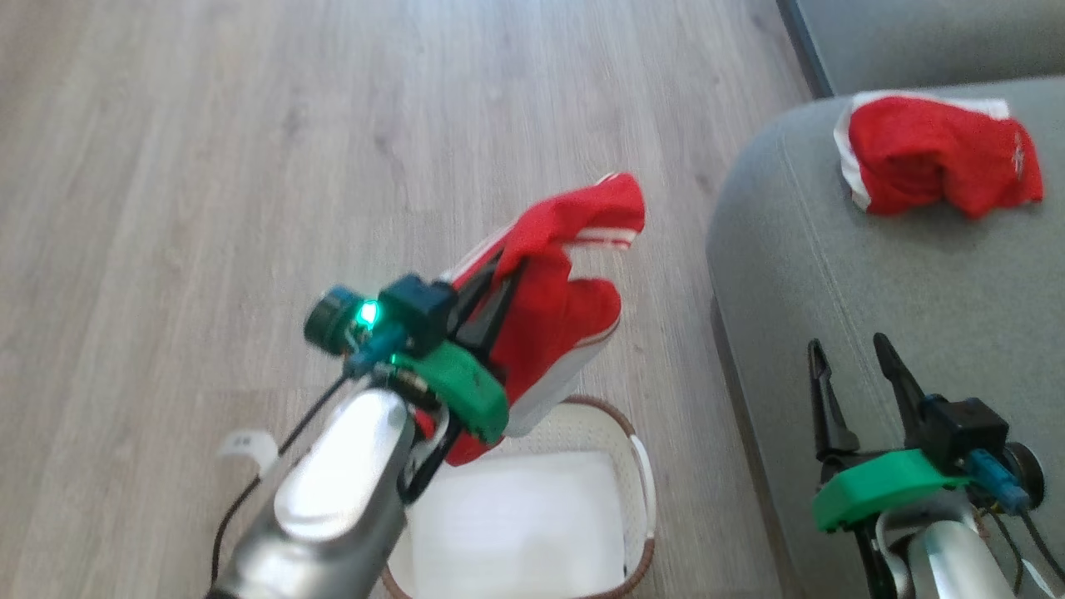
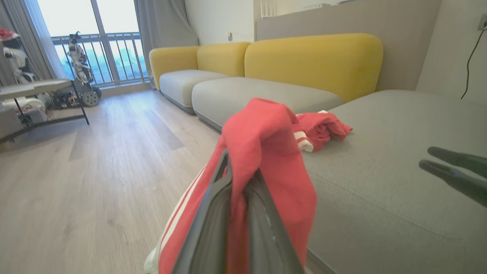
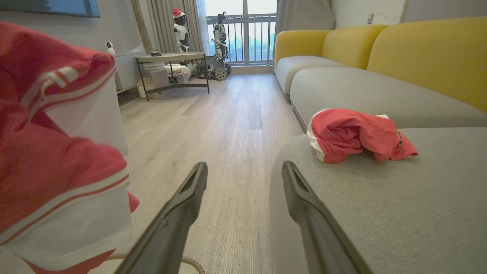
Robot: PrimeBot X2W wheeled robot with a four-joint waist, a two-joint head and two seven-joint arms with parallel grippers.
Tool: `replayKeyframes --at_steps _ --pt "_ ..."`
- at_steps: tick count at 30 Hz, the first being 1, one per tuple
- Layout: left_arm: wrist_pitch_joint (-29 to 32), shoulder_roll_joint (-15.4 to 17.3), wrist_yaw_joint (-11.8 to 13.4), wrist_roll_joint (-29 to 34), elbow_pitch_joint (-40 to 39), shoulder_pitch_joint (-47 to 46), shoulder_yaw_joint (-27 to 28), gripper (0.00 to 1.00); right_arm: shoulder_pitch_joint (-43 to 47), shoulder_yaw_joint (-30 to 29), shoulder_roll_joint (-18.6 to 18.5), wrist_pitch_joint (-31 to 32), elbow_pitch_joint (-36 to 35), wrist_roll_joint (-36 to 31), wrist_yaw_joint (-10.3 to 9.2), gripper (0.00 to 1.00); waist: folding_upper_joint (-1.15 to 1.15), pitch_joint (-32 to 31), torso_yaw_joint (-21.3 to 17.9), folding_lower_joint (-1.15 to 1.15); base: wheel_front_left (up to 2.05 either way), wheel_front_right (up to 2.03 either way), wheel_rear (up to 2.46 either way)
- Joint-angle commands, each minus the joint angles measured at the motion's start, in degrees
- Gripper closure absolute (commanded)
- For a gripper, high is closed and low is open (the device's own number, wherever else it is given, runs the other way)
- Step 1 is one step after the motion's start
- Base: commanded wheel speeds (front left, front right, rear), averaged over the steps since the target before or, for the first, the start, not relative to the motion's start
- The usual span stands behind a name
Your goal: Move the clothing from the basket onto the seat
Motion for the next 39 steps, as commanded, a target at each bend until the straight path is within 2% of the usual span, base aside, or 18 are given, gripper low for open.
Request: replayKeyframes --at_steps 1,12,23,33,39 --pt "0.07 0.19 -0.21 -0.63 -2.56 -5.68 1.53 1.0 -1.46 1.92 -0.28 -0.38 -1.48 0.4 -0.02 0.0 -0.01 -2.58 1.22 0.01 0.0 0.0 0.0" --pt "1.1 0.18 -0.32 -5.17 -3.29 -13.33 -3.28 1.0 -2.85 7.41 -0.28 -0.38 -0.32 0.34 -0.02 0.0 -0.01 -5.93 1.95 0.01 0.0 0.0 0.0" --pt "0.64 0.17 0.79 -8.57 -4.2 -14.06 -8.5 1.0 -6.92 13.77 -0.37 -0.38 2.1 -0.86 -0.02 0.0 -0.01 -7.33 3.28 0.01 0.0 0.0 0.0" --pt "0.14 0.17 1.73 -10.1 -5.59 -13.95 -10.98 1.0 -11.92 19.1 -5.02 -0.38 6.38 4.85 -0.02 0.0 -0.01 -7.46 4.75 0.01 0.0 0.0 0.0" --pt "0.05 0.17 2.02 -10.32 -5.95 -14.27 -11.52 1.0 -14.52 20.37 -5.93 -0.38 8.73 9.0 -0.02 0.0 -0.01 -7.21 5.21 0.01 0.0 0.0 0.0"
